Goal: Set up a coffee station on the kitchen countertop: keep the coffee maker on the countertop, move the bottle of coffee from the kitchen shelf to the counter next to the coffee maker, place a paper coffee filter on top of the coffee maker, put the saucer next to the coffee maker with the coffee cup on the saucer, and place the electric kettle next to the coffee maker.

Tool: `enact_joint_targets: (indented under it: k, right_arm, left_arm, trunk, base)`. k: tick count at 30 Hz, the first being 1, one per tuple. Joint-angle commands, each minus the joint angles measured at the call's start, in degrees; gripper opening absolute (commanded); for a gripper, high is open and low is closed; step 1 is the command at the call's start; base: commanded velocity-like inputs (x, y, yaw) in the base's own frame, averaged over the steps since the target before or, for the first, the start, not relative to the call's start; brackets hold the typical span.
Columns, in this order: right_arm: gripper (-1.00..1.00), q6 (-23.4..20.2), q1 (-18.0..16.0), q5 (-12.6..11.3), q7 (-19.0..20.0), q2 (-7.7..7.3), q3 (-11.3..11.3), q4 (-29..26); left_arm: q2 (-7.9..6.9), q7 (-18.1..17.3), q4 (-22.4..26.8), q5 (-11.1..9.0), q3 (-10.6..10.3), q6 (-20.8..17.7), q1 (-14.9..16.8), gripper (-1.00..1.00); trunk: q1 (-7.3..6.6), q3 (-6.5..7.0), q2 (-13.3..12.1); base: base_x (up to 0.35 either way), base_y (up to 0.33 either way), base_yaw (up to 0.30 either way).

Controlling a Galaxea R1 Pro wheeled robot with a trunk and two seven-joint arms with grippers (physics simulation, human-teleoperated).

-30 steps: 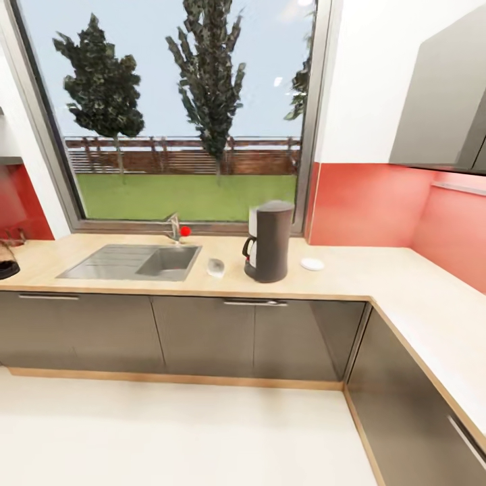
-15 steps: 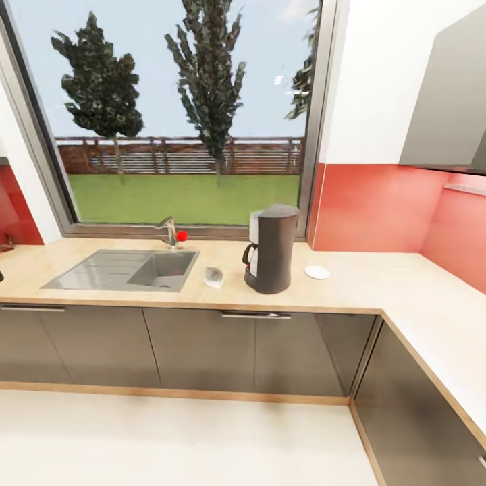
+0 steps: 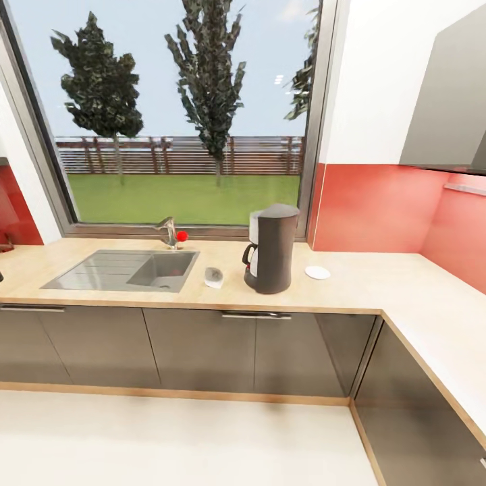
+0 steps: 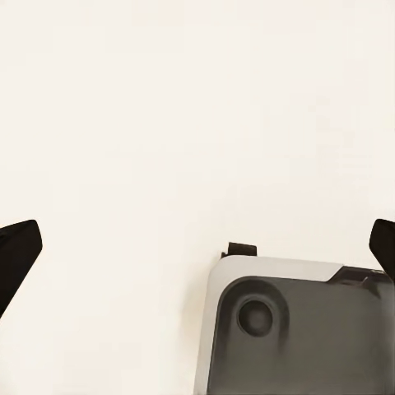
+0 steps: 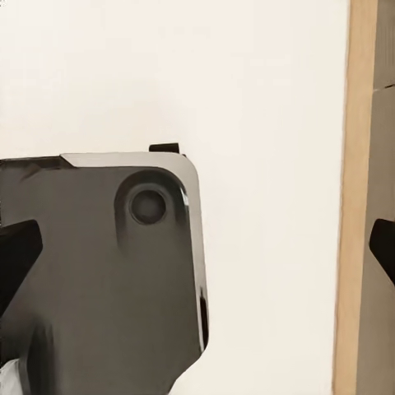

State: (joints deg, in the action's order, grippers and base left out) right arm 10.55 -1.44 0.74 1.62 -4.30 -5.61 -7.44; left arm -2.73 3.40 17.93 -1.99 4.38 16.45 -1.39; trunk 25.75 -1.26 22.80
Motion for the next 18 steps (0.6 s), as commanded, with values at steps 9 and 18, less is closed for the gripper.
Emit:
enact_joint_targets:
  k: [9, 18]
  right_arm:
    - [1.0, 0.07, -0.05, 0.21, 0.08, 0.31, -0.55, 0.06]
    - [1.0, -0.9, -0.05, -0.28, 0.01, 1.45, -1.01, 5.46]
  left_arm:
    - [0.01, 0.03, 0.09, -0.2, 0.02, 0.82, -0.01, 1.0]
    - [0.01, 0.03, 0.09, -0.2, 0.02, 0.87, -0.01, 1.0]
  trunk:
    - [0.04, -0.12, 0.12]
    - [0.04, -0.13, 0.12]
  base:
    - [0.0, 0.0, 0.0]
    - [0.0, 0.0, 0.0]
